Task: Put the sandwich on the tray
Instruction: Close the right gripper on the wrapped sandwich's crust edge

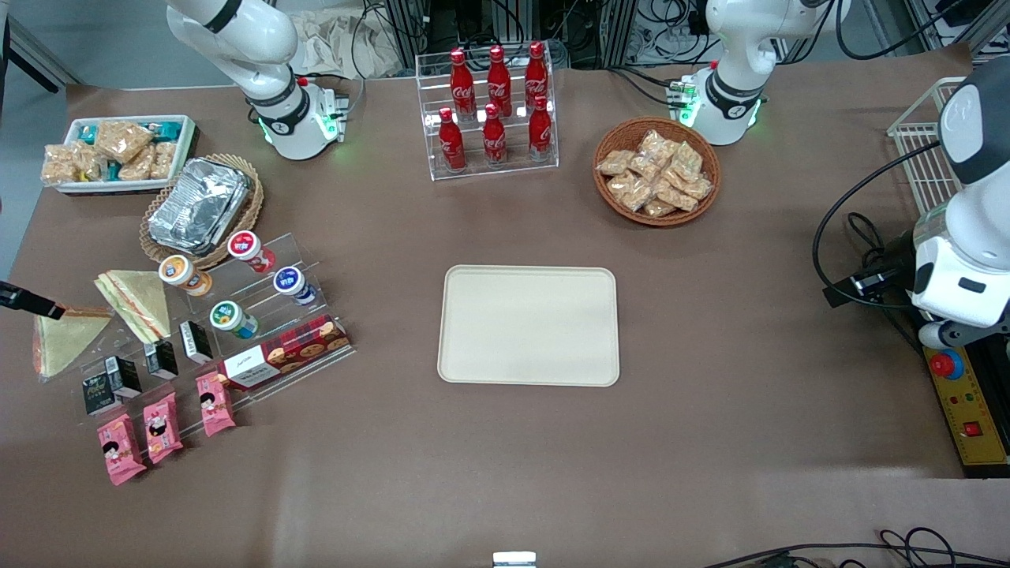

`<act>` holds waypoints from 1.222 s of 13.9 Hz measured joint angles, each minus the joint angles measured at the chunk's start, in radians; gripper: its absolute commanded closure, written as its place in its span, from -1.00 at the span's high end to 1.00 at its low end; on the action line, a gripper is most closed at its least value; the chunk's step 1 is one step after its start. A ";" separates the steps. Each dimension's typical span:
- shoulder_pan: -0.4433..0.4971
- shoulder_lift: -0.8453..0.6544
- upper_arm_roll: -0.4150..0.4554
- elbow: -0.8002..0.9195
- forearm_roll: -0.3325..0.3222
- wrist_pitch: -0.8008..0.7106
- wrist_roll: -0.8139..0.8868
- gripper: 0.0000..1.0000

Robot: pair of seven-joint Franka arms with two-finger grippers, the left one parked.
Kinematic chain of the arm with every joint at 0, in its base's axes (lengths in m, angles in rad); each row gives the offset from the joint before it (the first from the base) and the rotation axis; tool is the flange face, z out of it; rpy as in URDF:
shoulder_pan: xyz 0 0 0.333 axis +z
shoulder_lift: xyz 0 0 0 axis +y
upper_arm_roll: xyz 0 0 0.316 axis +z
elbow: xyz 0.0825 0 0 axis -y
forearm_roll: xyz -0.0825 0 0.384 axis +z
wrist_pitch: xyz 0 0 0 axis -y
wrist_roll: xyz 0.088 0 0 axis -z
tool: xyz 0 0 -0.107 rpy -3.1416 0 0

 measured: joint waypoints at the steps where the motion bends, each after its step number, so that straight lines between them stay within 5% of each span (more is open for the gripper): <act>1: 0.000 -0.001 0.000 -0.014 0.000 0.012 0.001 0.97; 17: 0.003 0.028 0.004 -0.070 0.000 0.129 -0.009 0.60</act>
